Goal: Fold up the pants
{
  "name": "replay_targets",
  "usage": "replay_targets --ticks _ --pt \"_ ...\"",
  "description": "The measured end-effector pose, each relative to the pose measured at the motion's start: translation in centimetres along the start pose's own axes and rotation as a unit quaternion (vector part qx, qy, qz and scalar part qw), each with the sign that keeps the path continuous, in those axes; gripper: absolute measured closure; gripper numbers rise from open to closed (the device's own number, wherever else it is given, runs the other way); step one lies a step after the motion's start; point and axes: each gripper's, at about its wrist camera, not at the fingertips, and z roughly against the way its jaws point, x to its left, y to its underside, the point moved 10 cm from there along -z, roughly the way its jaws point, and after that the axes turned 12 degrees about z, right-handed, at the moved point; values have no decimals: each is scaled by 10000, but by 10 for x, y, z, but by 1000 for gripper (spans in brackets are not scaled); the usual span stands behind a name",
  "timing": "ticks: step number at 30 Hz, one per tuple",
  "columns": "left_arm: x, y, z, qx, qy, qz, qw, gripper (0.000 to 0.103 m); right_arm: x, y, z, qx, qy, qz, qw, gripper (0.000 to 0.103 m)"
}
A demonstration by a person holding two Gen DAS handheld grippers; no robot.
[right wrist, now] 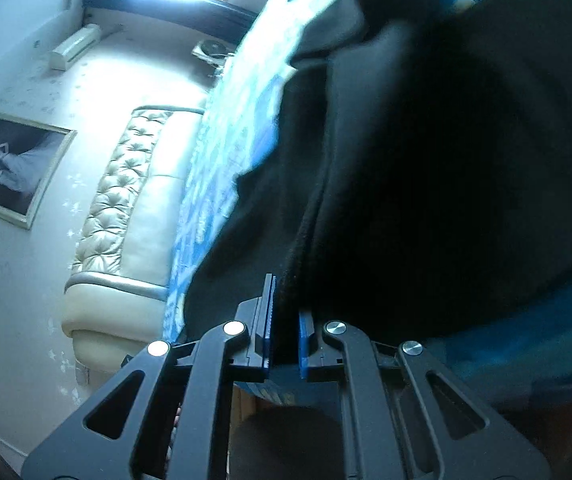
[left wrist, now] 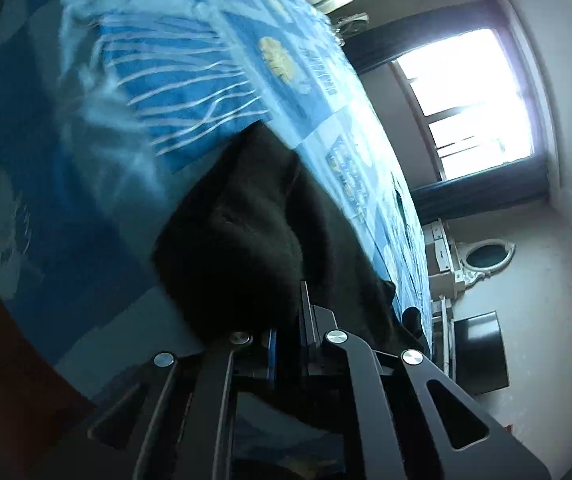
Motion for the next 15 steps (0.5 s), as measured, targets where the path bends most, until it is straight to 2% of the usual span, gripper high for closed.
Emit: replay_targets --ticks 5,8,10,11,12,13,15 --pt "16 2 -8 116 -127 51 9998 95 -24 17 -8 192 120 -195 9996 94" --pt "19 2 -7 110 -111 -37 9999 90 -21 13 -1 268 234 -130 9993 86" --pt "17 3 -1 2 -239 -245 9994 76 -19 9 12 244 497 134 9984 71" --pt "14 6 5 -61 -305 -386 9988 63 -14 2 20 185 649 253 9974 60" --pt "12 6 12 -155 -452 -508 9976 39 -13 -5 29 107 803 406 9959 57" --pt "10 5 20 -337 -624 -625 9955 30 -7 -16 39 -12 988 677 9928 54" --pt "1 4 32 -555 -696 -832 9925 27 10 -45 50 -202 1414 1352 9805 45"
